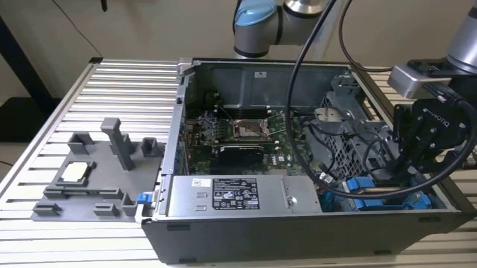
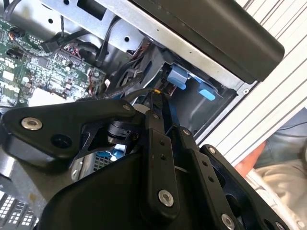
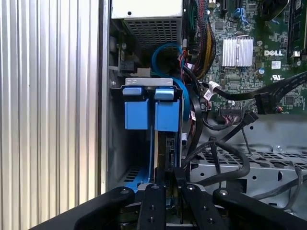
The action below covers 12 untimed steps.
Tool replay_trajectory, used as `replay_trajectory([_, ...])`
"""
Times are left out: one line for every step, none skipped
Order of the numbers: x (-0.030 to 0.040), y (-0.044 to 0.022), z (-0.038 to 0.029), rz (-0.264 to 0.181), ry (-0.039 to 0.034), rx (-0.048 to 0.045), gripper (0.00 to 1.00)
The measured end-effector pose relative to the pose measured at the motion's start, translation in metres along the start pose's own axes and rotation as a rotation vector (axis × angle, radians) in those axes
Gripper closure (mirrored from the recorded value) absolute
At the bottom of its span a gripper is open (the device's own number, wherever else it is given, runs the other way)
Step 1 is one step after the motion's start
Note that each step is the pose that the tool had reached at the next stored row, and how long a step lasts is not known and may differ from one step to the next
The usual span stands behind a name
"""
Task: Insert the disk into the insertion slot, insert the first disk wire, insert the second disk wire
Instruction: 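Insert the first disk wire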
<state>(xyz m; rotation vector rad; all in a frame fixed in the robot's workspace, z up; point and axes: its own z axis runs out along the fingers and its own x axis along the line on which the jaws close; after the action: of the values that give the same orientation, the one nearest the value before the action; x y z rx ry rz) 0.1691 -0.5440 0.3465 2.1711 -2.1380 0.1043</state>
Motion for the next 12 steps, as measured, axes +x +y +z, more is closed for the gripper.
replay_trajectory([-0.0001, -0.0001, 0.0006, 0.000, 0.0004, 0.0000, 0.81])
replay_trajectory([-0.0003, -0.0001, 0.0011, 0.000, 0.0005, 0.0000, 0.81])
replay_trajectory([-0.0006, -0.0001, 0.0014, 0.000, 0.0006, 0.0000, 0.81])
replay_trajectory([-0.0010, -0.0001, 0.0015, 0.000, 0.0004, 0.0000, 0.81])
replay_trajectory([-0.0014, -0.0001, 0.0015, 0.000, 0.0004, 0.0001, 0.81])
replay_trajectory([-0.0018, -0.0001, 0.0015, 0.000, 0.0004, 0.0000, 0.81])
replay_trajectory([-0.0022, -0.0001, 0.0014, 0.000, 0.0005, 0.0001, 0.81])
replay_trajectory([-0.0025, -0.0002, 0.0015, 0.000, 0.0006, 0.0001, 0.81])
replay_trajectory([-0.0027, -0.0002, 0.0021, 0.000, 0.0004, 0.0001, 0.81])
replay_trajectory([-0.0028, -0.0002, 0.0029, 0.000, 0.0012, 0.0001, 0.81])
replay_trajectory([-0.0029, -0.0002, 0.0037, 0.000, 0.0028, 0.0001, 0.81])
replay_trajectory([-0.0030, -0.0002, 0.0046, 0.000, 0.0042, 0.0001, 0.81])
